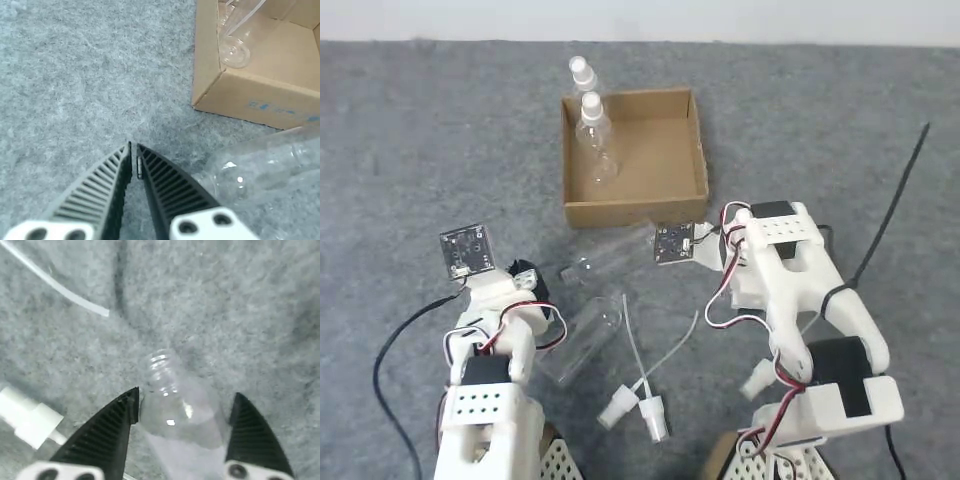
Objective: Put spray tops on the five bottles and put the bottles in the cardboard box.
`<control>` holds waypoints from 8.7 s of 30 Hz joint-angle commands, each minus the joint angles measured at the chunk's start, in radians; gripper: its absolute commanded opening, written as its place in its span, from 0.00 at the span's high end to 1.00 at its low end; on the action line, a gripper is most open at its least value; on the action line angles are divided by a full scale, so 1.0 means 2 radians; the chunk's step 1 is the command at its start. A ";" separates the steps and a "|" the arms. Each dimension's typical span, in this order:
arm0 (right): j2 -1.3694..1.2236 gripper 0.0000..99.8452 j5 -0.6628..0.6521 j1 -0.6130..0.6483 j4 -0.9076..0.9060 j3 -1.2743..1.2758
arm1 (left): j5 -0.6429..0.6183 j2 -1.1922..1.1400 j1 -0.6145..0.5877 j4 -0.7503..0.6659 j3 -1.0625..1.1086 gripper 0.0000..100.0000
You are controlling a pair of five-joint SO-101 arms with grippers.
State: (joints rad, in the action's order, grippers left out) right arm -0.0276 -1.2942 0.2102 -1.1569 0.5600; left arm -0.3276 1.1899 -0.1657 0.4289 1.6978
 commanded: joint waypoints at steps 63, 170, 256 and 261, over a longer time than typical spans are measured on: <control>0.114 0.97 0.206 -0.018 -0.120 -0.097 | 0.005 0.008 0.003 -0.002 -0.010 0.99; 0.538 0.97 0.776 -0.254 0.141 0.152 | 0.432 0.002 0.285 0.364 -0.281 0.95; 0.540 0.96 0.772 -0.323 0.216 0.191 | 0.527 -0.429 0.394 0.452 -0.456 0.92; 0.540 0.96 0.772 -0.323 0.216 0.191 | 0.418 -0.429 0.410 0.454 -0.465 0.80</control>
State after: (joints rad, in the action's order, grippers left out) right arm 1.0234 0.2463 -0.4235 -0.7518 0.9651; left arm 0.6360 0.3291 0.6429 1.3249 0.8216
